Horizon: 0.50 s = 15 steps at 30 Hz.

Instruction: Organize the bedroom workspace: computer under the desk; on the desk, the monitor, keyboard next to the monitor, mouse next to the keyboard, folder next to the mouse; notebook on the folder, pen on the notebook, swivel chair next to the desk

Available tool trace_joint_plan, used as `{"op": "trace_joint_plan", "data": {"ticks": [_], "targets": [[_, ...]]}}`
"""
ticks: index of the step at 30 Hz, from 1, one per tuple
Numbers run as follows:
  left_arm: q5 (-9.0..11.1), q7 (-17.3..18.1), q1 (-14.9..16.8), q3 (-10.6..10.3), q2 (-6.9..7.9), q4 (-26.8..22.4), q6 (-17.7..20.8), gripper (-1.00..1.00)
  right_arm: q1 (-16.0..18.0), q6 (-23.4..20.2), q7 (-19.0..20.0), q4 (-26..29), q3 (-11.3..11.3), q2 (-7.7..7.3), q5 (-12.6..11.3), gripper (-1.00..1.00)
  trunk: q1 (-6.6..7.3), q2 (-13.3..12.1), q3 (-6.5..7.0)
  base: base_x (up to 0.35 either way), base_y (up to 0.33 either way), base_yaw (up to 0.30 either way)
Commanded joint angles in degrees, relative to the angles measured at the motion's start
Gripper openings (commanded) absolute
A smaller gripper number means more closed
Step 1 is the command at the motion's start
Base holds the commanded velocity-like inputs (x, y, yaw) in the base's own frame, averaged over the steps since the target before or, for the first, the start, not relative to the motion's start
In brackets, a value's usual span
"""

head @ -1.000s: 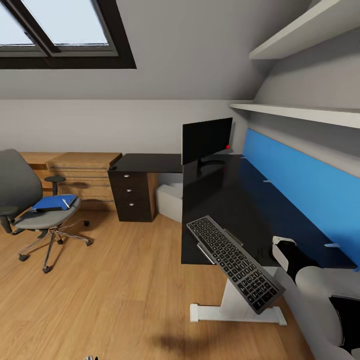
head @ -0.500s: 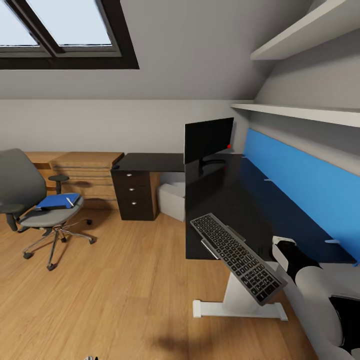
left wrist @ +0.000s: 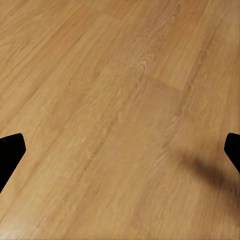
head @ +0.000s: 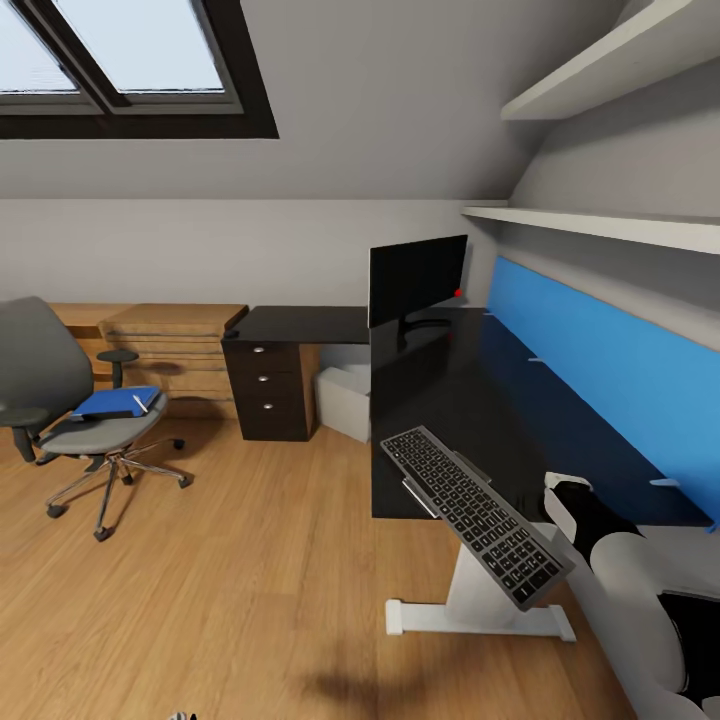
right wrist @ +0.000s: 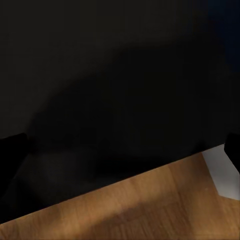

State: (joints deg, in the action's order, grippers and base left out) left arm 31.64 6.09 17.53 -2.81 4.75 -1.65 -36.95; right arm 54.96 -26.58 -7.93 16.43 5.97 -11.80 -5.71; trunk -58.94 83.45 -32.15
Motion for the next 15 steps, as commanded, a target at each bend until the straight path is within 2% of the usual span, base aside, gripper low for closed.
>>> {"op": "trace_joint_plan", "data": {"ticks": [1,15], "targets": [[0.6,0.4,0.0,-0.3,0.01,0.1,-0.1,1.0,0.0,-0.5,-0.2,-0.5,0.0,0.02,-0.7,1.0,0.0,0.0,-0.07,0.0,0.0,0.0],[0.6,0.4,0.0,-0.3,0.0,0.1,-0.1,1.0,0.0,-0.5,-0.2,-0.5,0.0,0.02,-0.7,1.0,0.0,0.0,-0.07,-0.056,0.0,0.0]]}}
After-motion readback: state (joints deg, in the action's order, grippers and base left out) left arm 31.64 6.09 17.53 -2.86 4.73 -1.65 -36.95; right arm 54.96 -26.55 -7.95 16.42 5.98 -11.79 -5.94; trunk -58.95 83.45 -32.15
